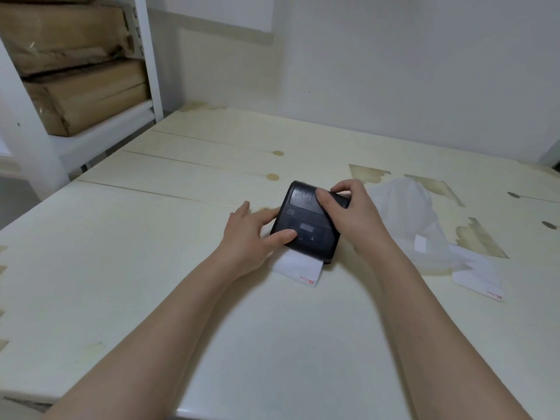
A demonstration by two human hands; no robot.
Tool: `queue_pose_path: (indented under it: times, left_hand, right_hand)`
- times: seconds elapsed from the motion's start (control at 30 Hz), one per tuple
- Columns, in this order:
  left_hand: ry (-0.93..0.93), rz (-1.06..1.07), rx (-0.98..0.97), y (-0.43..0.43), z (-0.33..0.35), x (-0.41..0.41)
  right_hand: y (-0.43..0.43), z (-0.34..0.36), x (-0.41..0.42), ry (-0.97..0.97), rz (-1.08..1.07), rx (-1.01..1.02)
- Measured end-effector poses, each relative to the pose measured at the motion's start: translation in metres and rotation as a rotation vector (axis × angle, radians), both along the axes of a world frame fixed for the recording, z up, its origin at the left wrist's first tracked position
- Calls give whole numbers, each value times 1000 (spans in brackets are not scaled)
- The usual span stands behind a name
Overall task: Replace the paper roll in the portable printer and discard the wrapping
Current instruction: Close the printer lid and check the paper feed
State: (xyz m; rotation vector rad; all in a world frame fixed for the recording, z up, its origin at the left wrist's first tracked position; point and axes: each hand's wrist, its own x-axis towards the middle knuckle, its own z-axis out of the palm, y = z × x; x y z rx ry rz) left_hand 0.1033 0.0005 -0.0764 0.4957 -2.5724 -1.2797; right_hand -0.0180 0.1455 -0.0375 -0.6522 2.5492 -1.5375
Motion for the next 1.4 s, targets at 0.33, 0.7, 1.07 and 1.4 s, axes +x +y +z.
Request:
queue_pose_path:
  times: [0.33,0.7,1.07,1.4]
  left_hand:
    - [235,295,622,-9,10,-16]
    - [306,260,715,-13,30,-6]
    - [506,196,839,3,18,-10]
    - [625,227,596,11,20,1]
  right_hand:
    - [-10,-9,8,-223,12,-388]
    - [-2,-5,12,-366,175,-427]
    - [1,-8,17,-157,164,-377]
    - [-11,-17,33,297,19,-345]
